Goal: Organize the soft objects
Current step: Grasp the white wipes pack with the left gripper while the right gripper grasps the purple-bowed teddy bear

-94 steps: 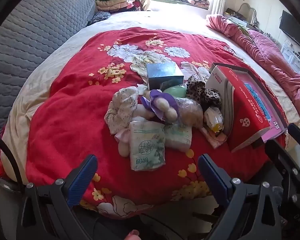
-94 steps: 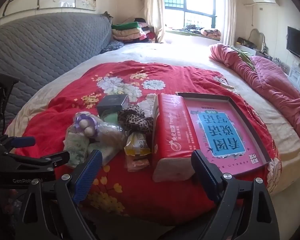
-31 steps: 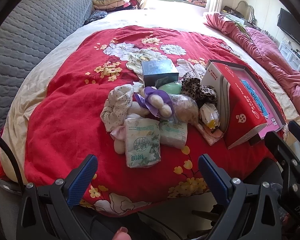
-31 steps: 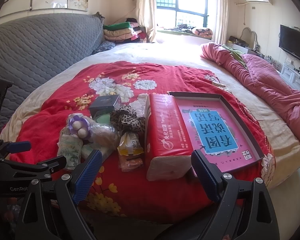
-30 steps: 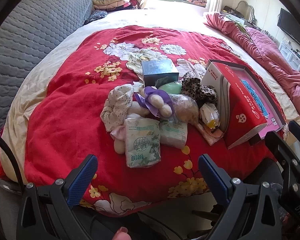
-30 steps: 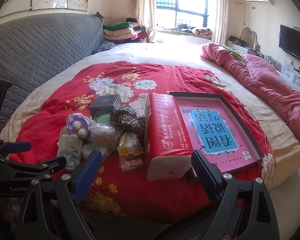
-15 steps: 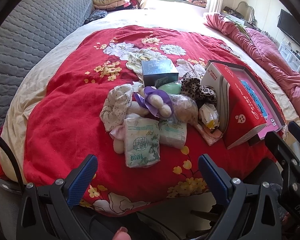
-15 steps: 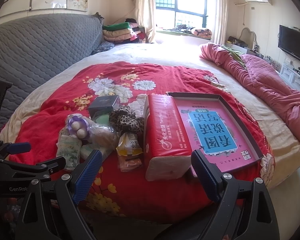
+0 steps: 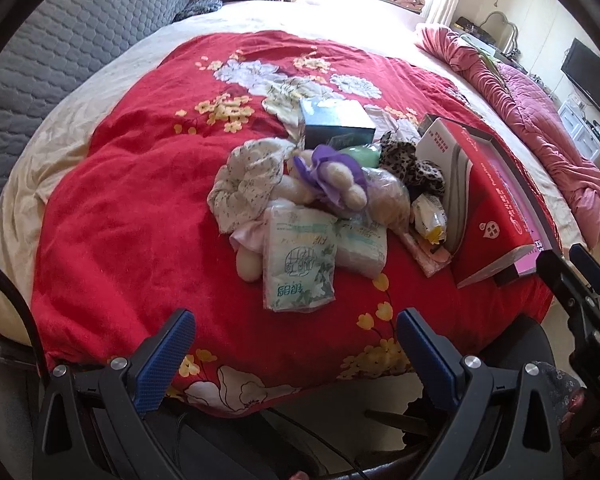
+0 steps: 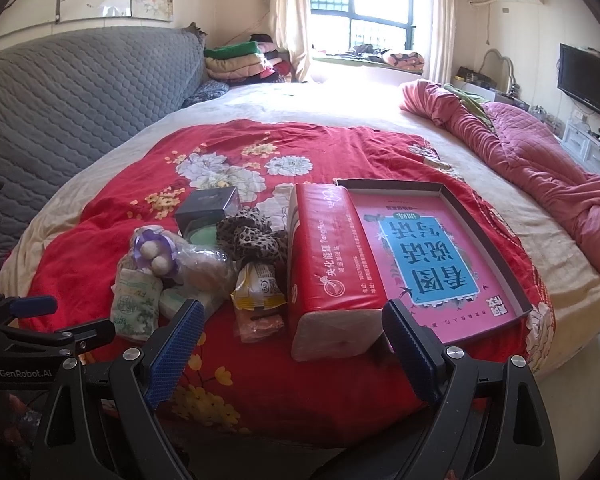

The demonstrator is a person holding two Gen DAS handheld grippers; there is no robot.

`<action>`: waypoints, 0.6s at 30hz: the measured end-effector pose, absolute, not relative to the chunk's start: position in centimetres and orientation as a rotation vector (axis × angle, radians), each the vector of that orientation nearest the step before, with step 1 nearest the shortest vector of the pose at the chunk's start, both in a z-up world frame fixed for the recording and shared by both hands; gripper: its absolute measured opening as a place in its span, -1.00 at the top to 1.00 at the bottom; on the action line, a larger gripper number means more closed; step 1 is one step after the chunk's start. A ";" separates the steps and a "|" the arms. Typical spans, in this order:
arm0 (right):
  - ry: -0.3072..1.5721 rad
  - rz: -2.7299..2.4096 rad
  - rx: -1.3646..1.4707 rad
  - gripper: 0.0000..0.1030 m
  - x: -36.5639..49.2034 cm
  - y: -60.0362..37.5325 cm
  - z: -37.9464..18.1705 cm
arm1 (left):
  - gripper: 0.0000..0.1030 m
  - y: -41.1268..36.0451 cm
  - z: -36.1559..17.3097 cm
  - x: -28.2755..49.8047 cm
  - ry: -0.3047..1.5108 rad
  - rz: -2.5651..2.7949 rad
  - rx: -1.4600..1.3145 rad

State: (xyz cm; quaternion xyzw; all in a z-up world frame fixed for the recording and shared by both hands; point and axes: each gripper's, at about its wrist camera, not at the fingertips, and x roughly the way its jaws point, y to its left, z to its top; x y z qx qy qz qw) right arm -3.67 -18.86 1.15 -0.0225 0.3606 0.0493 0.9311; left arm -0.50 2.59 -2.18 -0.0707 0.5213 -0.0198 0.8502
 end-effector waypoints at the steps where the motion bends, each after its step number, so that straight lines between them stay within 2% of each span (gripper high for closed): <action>1: 0.738 0.099 -0.043 -0.76 -3.6 -18.9 1.1 | -0.96 2.9 -2.7 -0.4 1.112 -0.035 -0.163; 8: 0.712 0.098 -0.057 -0.76 -2.9 -18.9 1.1 | -0.93 2.5 -5.2 0.9 1.164 -0.035 -0.205; 12: 0.677 0.085 -0.089 -0.76 -2.3 -18.9 1.5 | -0.82 2.4 -6.2 2.2 1.183 -0.007 -0.228; 18: 0.651 0.101 -0.144 -0.77 -0.9 -18.5 1.7 | -0.54 2.2 -7.2 3.9 1.208 0.050 -0.223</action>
